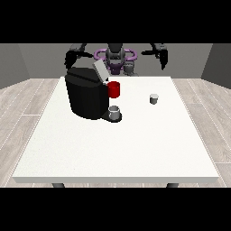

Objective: Insert the coffee pod into the coffee machine and close the lid

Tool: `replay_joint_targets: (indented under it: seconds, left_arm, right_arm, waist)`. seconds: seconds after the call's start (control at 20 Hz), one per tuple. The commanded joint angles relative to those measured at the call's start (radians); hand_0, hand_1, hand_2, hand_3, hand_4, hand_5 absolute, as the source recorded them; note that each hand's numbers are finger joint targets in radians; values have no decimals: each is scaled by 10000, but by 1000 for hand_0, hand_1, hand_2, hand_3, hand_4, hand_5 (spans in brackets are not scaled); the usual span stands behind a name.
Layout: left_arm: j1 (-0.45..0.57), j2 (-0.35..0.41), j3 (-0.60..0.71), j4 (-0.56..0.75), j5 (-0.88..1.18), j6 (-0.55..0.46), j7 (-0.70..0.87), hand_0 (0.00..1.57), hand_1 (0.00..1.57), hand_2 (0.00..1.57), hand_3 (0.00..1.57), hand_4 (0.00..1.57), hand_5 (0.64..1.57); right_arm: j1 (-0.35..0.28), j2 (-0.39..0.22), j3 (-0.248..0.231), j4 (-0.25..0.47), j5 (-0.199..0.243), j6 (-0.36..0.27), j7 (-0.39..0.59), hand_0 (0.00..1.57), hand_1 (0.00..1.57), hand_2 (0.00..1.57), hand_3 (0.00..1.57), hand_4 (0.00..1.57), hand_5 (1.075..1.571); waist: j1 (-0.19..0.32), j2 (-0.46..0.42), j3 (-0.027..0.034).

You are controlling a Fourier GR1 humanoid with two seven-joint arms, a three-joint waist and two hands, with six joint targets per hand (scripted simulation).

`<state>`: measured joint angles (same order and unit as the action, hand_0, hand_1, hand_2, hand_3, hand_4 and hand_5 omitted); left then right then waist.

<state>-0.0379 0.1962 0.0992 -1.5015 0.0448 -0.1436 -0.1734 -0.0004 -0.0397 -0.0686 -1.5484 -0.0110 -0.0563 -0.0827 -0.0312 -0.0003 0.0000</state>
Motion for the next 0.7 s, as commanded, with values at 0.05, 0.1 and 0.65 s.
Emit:
replay_joint_targets:
  seconds: [0.05,0.1,0.65]
  left_arm:
    - [-811,1107,597,715,-463,-224,125,0,0,0,0,0,1571]
    - [-537,798,117,469,-845,-33,542,0,0,0,0,0,1571]
    - [-3003,2566,1398,3981,-824,-828,763,0,0,0,0,0,1571]
  right_arm:
    - [-80,151,143,-267,164,-242,-48,0,0,0,0,267,1571]
    - [-64,339,202,-442,222,-580,468,0,0,0,0,217,1571]
    - [-555,199,897,-1030,-8,-66,434,0,0,0,0,233,1571]
  waist:
    - [-361,171,-1]
    - [-203,-189,0]
    - [-1477,1196,-6]
